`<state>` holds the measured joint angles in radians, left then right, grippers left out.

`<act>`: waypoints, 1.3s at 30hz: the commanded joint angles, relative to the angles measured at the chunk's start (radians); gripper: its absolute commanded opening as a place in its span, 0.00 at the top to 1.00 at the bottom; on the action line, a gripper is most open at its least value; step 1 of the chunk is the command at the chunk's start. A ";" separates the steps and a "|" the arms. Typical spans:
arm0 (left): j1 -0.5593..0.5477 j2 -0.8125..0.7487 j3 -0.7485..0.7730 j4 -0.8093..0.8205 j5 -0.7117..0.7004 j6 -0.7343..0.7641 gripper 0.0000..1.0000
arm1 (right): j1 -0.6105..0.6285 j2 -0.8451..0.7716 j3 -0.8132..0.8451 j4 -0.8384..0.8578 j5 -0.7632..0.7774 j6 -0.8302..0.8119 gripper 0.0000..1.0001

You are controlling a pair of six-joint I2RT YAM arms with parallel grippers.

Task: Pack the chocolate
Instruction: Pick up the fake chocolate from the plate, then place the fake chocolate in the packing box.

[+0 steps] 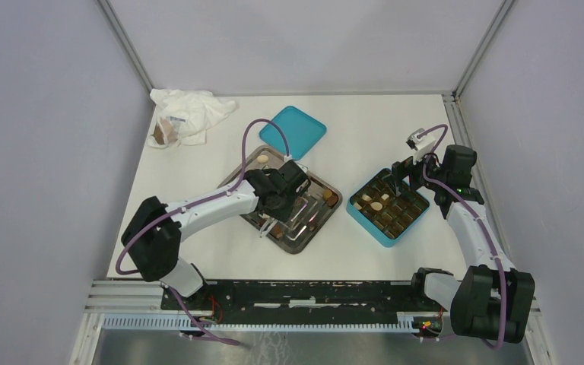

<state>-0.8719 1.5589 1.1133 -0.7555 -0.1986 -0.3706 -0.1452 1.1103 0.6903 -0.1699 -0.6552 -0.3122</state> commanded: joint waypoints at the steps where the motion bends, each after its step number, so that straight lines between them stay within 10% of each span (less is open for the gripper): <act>1: 0.004 -0.026 0.052 0.010 0.018 0.036 0.82 | -0.002 0.002 0.020 0.015 -0.023 -0.011 0.02; 23: -0.022 -0.244 -0.072 0.292 0.335 -0.012 0.91 | -0.004 -0.016 0.021 0.039 0.096 0.017 0.02; 39: -0.226 -0.028 0.023 0.576 0.353 -0.091 0.92 | -0.016 -0.044 0.005 0.127 0.464 0.185 0.02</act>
<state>-1.0527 1.4727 1.0466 -0.3061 0.1623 -0.4160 -0.1555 1.0962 0.6903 -0.1116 -0.3244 -0.1925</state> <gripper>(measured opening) 0.390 0.979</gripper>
